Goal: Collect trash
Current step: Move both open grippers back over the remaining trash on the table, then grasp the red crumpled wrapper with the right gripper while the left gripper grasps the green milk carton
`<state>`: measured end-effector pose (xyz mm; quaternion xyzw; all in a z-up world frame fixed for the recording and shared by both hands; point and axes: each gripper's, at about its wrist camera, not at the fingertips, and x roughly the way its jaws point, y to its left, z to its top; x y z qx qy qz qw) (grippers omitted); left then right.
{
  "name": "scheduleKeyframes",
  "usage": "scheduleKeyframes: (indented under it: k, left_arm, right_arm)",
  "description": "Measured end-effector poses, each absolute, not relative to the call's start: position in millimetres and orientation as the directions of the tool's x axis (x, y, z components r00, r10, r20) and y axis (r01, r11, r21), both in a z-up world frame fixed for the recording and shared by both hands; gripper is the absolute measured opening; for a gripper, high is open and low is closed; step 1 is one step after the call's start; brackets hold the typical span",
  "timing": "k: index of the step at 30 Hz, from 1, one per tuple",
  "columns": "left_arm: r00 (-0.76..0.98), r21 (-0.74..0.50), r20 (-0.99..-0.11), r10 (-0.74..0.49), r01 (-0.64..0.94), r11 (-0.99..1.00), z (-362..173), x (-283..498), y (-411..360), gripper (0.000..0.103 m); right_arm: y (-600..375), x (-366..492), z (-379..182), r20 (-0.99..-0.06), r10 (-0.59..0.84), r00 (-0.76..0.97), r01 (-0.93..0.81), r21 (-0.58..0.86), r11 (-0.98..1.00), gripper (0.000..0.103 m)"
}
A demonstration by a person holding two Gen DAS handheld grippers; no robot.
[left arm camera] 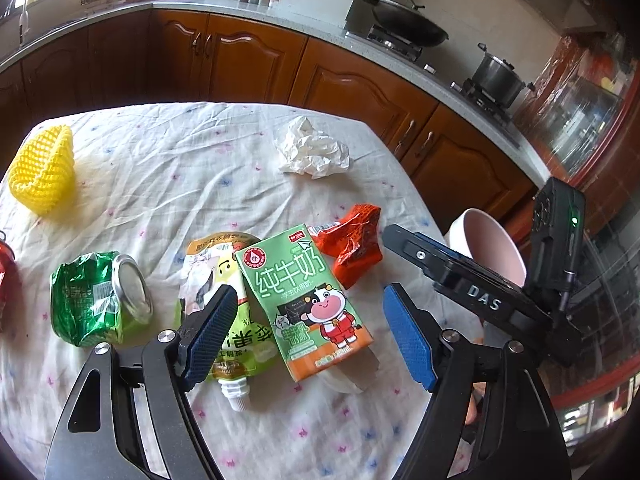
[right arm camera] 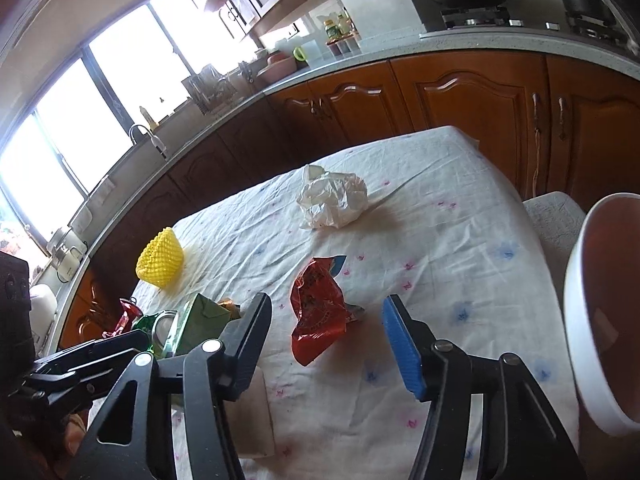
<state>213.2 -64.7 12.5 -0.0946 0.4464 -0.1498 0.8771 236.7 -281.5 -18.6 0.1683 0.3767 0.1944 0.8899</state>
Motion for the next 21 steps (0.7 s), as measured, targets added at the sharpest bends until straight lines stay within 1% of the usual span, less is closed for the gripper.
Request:
scheduleKeyframes:
  k: [5,6,7,9,14,21]
  left_arm:
    - [0.543,-0.279,-0.775,-0.322,0.164,0.946,2.3,218.9,-64.5,0.077]
    - [0.542,-0.279,-0.777,-0.321,0.16,0.947,0.7,219.3,-63.6,0.076]
    - [0.541,-0.282,-0.776,-0.324,0.161,0.946,-0.1,219.2,-62.6,0.074]
    - [0.536,-0.302,-0.77,-0.346,0.171,0.938,-0.1,218.9,-61.8,0.056]
    - [0.549,-0.277,-0.761,-0.344,0.204,0.939,3.7,213.0,-65.6,0.05]
    - [0.577,-0.289,-0.731,-0.365,0.223,0.931,13.5,202.8,-60.6,0.046]
  right_arm:
    - [-270.6,252.9,-32.4,-0.634,0.486,0.602,-0.227,0.447,0.865,0.059]
    - [-268.4,255.5,-35.1,-0.639,0.487,0.595,-0.229,0.447,0.865,0.057]
    - [-266.4,257.8,-37.9,-0.645,0.489,0.588,-0.231,0.446,0.865,0.053]
    - [-262.9,260.4,-43.1,-0.66,0.486,0.574,-0.232,0.438,0.869,0.031]
    - [-265.1,253.9,-38.8,-0.65,0.474,0.594,-0.234,0.425,0.875,0.03]
    - [-282.9,233.2,-20.3,-0.607,0.47,0.641,-0.219,0.442,0.87,0.029]
